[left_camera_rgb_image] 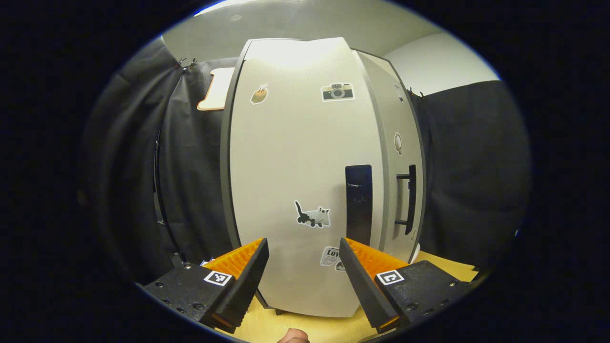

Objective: Grasp the bottle in the cabinet with the left hand and place it on the coaster, then close the right door with the right hand and the left door with the left hand.

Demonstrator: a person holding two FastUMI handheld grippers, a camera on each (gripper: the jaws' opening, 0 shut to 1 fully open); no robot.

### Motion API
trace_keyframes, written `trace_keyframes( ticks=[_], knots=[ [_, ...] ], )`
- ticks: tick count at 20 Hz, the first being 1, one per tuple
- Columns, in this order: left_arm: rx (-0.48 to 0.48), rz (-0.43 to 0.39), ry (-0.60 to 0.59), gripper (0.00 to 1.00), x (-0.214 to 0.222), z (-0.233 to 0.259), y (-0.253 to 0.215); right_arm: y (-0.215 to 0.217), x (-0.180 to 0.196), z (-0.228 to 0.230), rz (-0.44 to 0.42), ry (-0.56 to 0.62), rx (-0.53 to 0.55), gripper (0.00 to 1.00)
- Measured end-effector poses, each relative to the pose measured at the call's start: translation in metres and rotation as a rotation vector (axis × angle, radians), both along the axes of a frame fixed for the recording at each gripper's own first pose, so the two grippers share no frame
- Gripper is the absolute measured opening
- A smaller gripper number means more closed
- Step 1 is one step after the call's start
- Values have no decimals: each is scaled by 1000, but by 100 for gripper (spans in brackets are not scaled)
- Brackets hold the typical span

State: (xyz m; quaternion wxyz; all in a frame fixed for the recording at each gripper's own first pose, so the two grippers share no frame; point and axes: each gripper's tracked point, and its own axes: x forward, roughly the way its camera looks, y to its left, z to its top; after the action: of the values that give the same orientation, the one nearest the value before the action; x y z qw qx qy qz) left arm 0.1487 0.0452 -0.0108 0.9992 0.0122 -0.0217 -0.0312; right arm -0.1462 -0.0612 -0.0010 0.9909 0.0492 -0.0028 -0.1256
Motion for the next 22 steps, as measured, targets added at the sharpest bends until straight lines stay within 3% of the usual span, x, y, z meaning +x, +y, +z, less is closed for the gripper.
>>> trace_keyframes(
  ticks=[5,11,22],
  knots=[
    [-21,-39,27,94,21,-12,-20,-3,15,-7,-39,23,-28,93],
    [-30,-41,57,93,33,-20,-15,12,51,-7,-30,52,-48,93],
    [-37,-118,57,94,-1,-20,-7,56,143,21,61,23,-79,93]
  ],
)
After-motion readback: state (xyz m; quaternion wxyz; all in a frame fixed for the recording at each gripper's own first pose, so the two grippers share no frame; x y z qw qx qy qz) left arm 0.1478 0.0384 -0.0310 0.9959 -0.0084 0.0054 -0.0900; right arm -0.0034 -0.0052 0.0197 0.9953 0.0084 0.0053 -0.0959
